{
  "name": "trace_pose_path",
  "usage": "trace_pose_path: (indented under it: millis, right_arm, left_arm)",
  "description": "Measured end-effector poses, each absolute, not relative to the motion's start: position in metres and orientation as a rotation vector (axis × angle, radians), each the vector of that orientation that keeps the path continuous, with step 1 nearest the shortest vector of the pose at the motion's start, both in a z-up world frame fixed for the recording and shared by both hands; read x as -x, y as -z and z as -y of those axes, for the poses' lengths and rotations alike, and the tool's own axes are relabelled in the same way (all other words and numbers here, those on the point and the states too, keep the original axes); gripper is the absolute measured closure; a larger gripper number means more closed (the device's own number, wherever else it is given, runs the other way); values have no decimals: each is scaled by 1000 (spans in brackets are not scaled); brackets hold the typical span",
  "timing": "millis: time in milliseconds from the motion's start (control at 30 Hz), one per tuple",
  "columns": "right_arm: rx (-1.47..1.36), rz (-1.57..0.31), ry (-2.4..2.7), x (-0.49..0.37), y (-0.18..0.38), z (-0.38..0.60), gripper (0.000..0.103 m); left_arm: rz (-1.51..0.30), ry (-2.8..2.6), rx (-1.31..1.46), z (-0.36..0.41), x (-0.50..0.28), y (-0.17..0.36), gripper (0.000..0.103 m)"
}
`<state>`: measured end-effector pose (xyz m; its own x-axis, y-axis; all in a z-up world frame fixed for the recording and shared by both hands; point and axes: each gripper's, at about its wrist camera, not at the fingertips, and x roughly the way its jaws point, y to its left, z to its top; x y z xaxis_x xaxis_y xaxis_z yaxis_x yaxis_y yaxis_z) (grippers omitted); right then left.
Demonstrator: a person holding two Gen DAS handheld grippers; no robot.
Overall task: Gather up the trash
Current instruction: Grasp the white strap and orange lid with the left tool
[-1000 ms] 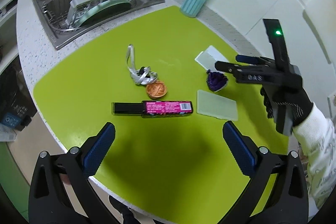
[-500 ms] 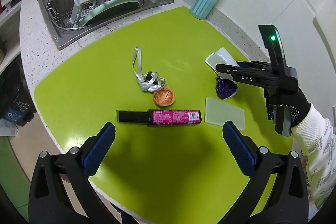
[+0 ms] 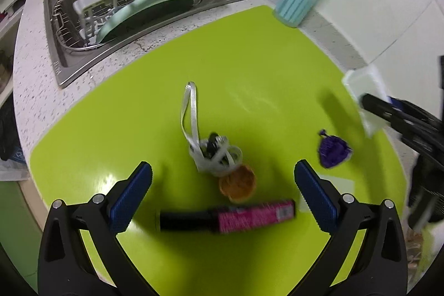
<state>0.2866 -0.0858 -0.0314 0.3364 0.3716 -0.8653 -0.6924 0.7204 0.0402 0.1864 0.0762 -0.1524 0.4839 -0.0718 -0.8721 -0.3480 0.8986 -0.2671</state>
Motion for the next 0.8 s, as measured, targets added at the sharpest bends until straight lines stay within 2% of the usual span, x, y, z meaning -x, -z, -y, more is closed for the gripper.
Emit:
trace_pose_path:
  millis: [133, 167, 233, 300, 367, 400, 433, 500, 567, 800]
  right_arm:
    - [358, -1011, -718, -285, 31, 87, 64]
    - [355, -1014, -719, -284, 32, 88, 64]
    - [350, -1013, -720, -283, 32, 89, 64]
    - [346, -1012, -724, -283, 32, 89, 64]
    - [344, -1010, -727, -283, 31, 88, 64]
    - [343, -1008, -730, -283, 30, 88, 64]
    - [344, -1005, -731, -283, 30, 87, 64]
    - [343, -1003, -734, -282, 28, 86, 64]
    - [343, -999, -738, -282, 27, 85, 64]
    - [338, -985, -741, -278, 21, 83, 64]
  left_arm:
    - [-1086, -199, 406, -78, -204, 164, 3]
    - [-1092, -199, 406, -78, -206, 166, 7]
    - [-1117, -214, 394, -79, -210, 171, 27]
    - [-1123, -223, 383, -79, -211, 172, 29]
    - [-1130, -233, 368, -78, -213, 171, 37]
    - [-1132, -241, 359, -79, -214, 171, 49]
    - [-1135, -243, 353, -79, -213, 170, 66]
    - [-1146, -236, 350, -79, -213, 170, 87]
    - [-1145, -229, 336, -78, -212, 168, 93]
    - [-1100, -219, 343, -79, -209, 156, 94]
